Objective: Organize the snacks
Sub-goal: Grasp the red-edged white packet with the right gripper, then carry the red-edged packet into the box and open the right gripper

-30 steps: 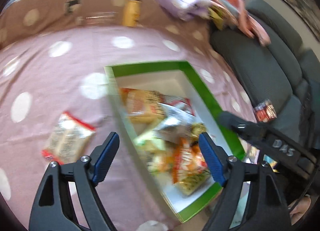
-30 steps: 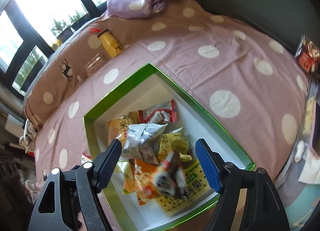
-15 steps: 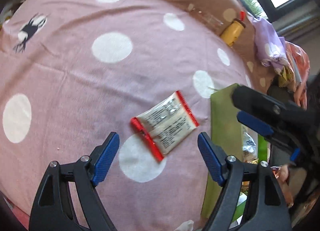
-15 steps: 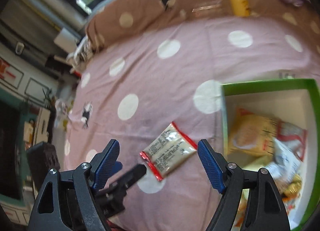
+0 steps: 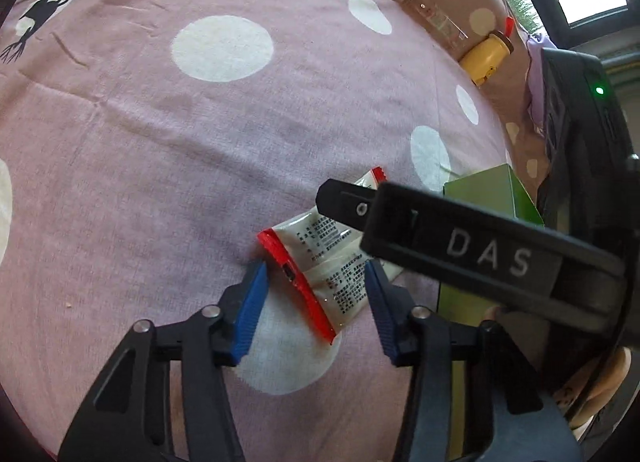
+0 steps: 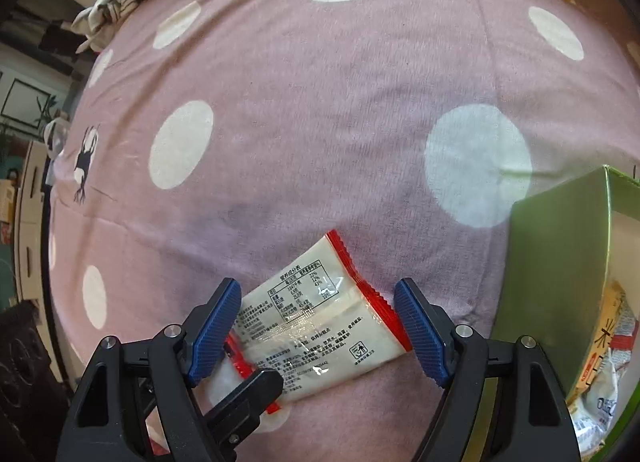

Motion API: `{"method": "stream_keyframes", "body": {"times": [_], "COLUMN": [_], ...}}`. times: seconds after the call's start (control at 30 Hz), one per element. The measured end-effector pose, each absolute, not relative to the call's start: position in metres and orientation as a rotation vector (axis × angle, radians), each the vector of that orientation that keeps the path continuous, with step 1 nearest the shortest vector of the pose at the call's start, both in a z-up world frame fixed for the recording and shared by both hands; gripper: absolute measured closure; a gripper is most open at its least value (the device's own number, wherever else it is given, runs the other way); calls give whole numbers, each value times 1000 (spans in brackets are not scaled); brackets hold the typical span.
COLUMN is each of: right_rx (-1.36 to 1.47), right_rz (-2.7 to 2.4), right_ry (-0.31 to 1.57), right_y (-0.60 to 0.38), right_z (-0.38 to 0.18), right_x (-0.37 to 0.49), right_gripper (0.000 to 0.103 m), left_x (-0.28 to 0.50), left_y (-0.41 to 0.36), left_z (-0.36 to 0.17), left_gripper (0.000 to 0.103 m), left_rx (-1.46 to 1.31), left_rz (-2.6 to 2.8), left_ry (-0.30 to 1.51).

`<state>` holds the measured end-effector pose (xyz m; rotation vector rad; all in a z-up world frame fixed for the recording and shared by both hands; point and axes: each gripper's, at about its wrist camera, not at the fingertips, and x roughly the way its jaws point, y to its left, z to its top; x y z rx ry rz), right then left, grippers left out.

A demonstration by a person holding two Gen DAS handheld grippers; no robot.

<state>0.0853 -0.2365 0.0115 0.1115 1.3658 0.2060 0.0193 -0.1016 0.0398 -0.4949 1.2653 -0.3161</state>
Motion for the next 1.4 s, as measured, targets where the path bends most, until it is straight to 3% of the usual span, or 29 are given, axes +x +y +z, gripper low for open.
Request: {"method": "stream_keyframes", "body": {"times": [0.1, 0.17, 0.33, 0.97, 1.4], "right_rx": [111, 121, 197, 321, 537], "right_rz": [230, 247, 258, 83, -145], "right_ry": [1351, 1345, 1319, 941, 800], "right_y": [-235, -234, -247, -297, -379], "right_z": [11, 12, 19, 128, 124], "right_x": [75, 67, 55, -26, -97], "right_gripper": [30, 42, 50, 50, 50], "left_x": [20, 21, 20, -26, -57], "left_y": [-103, -102, -105, -159, -250], "left_z": [39, 38, 41, 140, 142], "left_gripper": [75, 75, 81, 81, 80], "left_rx": [-475, -466, -418, -177, 28], "left_rz": [-316, -322, -342, -606, -852], "left_ry": [1268, 1265, 1254, 966, 929]}}
